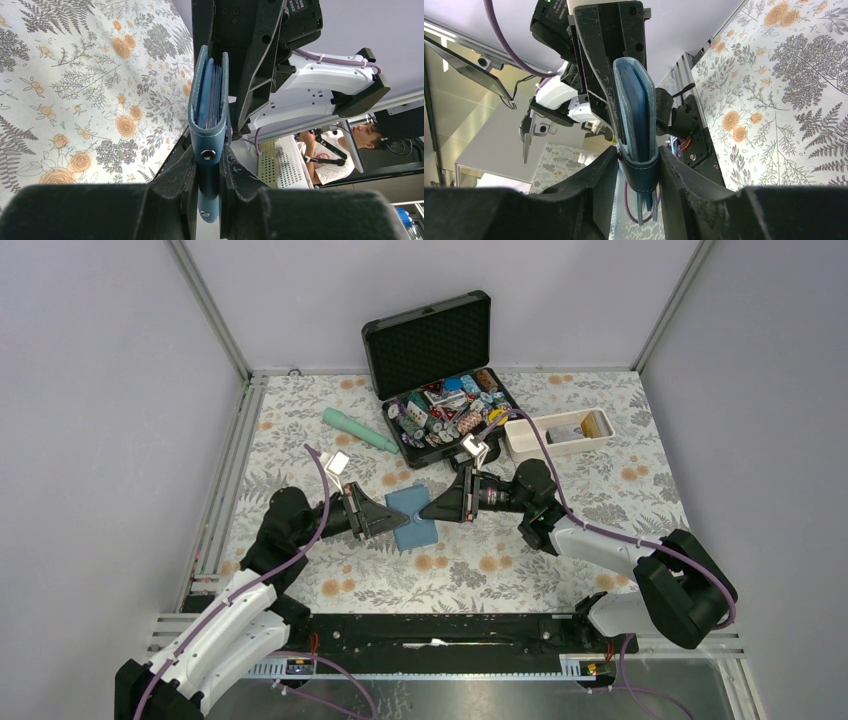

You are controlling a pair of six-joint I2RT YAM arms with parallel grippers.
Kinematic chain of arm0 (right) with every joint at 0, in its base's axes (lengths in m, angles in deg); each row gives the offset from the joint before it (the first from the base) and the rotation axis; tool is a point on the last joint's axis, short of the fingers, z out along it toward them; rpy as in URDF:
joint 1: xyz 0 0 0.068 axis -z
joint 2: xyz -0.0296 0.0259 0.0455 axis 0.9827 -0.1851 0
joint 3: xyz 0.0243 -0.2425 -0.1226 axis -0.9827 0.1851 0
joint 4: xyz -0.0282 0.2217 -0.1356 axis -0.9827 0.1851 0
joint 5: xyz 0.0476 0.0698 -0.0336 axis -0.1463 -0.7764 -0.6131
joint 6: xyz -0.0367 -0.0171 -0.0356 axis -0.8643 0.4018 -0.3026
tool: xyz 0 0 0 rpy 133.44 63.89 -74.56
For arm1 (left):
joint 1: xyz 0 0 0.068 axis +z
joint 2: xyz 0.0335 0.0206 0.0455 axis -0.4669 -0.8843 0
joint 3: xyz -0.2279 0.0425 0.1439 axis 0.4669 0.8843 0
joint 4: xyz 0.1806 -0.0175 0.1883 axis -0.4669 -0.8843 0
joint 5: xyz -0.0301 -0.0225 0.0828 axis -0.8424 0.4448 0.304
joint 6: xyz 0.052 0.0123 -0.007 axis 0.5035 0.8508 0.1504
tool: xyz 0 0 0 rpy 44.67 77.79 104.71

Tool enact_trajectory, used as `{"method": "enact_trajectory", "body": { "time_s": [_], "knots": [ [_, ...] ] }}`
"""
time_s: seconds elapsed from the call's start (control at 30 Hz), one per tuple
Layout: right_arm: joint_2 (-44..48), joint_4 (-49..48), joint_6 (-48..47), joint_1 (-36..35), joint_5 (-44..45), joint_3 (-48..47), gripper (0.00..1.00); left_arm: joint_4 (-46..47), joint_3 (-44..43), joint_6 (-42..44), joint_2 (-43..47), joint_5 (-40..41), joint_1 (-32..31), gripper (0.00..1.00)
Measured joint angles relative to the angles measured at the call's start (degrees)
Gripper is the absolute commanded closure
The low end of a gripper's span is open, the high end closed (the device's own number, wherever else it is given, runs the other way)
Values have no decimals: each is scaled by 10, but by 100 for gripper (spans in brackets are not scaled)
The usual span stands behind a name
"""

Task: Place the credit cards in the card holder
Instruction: Close the card holder at the center of the board.

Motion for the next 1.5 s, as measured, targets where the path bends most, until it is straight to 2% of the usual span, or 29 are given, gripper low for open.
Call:
{"method": "enact_trajectory", "body": {
  "time_s": [0.3, 0.6, 1.03, 1.3, 1.33, 1.4, 1.43, 1.5],
  "knots": [
    [3, 11, -7, 0, -5, 0, 58, 0, 0, 0, 0, 3, 0, 100],
    [9, 34, -27, -2, -3, -1, 69, -7, 0, 0, 0, 3, 0, 100],
    [9, 140, -92, -9, 21, -42, 74, -16, 0, 2, -5, 16, 6, 100],
    [14, 216, -134, -19, 58, -64, 88, -29, 0, 7, -11, 28, 9, 100],
    [14, 220, -136, -19, 61, -64, 92, -32, 0, 8, -12, 28, 9, 98],
    [14, 225, -136, -21, 65, -64, 97, -35, 0, 12, -15, 29, 9, 81],
    [14, 226, -136, -21, 68, -64, 100, -35, 0, 14, -16, 31, 9, 68],
    [15, 225, -136, -22, 75, -62, 100, -36, 0, 20, -20, 36, 9, 32]
  ]
}}
